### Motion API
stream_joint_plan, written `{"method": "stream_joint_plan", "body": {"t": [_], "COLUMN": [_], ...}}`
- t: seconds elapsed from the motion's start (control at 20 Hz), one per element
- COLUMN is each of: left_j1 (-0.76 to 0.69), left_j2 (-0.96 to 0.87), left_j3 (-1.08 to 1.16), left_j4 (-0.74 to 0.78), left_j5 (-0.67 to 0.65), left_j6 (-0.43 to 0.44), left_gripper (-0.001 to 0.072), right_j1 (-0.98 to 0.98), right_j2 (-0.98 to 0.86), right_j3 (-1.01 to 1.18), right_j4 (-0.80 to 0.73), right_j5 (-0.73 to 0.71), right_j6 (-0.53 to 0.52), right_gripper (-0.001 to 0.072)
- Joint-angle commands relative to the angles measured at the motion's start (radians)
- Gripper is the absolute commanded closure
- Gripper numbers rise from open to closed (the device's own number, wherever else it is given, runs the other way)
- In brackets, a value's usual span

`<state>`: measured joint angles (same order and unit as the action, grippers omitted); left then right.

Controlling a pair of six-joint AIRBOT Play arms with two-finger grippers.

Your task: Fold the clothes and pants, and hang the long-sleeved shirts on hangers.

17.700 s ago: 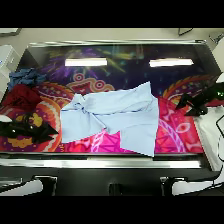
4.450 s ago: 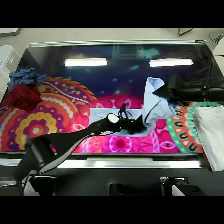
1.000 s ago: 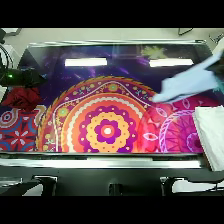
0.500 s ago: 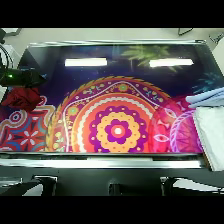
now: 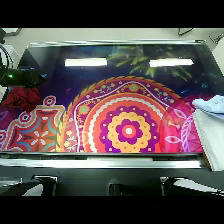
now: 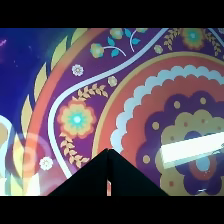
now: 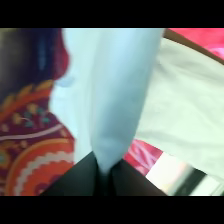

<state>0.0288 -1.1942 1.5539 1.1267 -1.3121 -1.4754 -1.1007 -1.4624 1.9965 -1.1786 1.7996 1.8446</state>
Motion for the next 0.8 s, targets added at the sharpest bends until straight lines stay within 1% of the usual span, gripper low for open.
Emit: {"method": "stream_joint_plan", "body": {"t": [0.0,0.05,0.1,0.2,0.4,0.5,0.65,0.7,0.75], "left_j1": [0.001,0.001,0.001,0.001,0.001,0.001,0.001,0.001,0.001], "left_j2": [0.000,0.000,0.001,0.000,0.000,0.000,0.000,0.000,0.000], "left_j3": [0.001,0.001,0.001,0.001,0.001,0.001,0.001,0.001,0.001], "left_j4": [0.000,0.000,0.000,0.000,0.000,0.000,0.000,0.000,0.000], "left_j5": [0.000,0.000,-0.001,-0.001,0.000,0.000,0.000,0.000,0.000], "left_j6": [0.003,0.002,0.002,0.002,0.002,0.002,0.002,0.002,0.002], "left_gripper": [0.0674,0.0675,0.0675,0.0675,0.0674,0.0675,0.0675,0.0675,0.0674], "right_j1": [-0.005,-0.005,-0.006,-0.006,-0.006,-0.006,-0.006,-0.006,-0.006], "right_j2": [0.046,0.070,0.096,0.137,0.147,0.147,0.147,0.147,0.147], "right_j3": [-0.107,-0.172,-0.247,-0.381,-0.541,-0.587,-0.632,-0.639,-0.640], "right_j4": [-0.174,-0.205,-0.269,-0.385,-0.407,-0.452,-0.465,-0.463,-0.457], "right_j5": [0.050,0.050,0.050,0.050,-0.020,-0.048,-0.095,-0.108,-0.109], "right_j6": [-0.031,-0.052,-0.081,-0.080,-0.080,-0.080,-0.079,-0.074,-0.073], "right_gripper": [0.0672,0.0672,0.0672,0.0672,0.0672,0.0672,0.0668,0.0569,0.0277]}}
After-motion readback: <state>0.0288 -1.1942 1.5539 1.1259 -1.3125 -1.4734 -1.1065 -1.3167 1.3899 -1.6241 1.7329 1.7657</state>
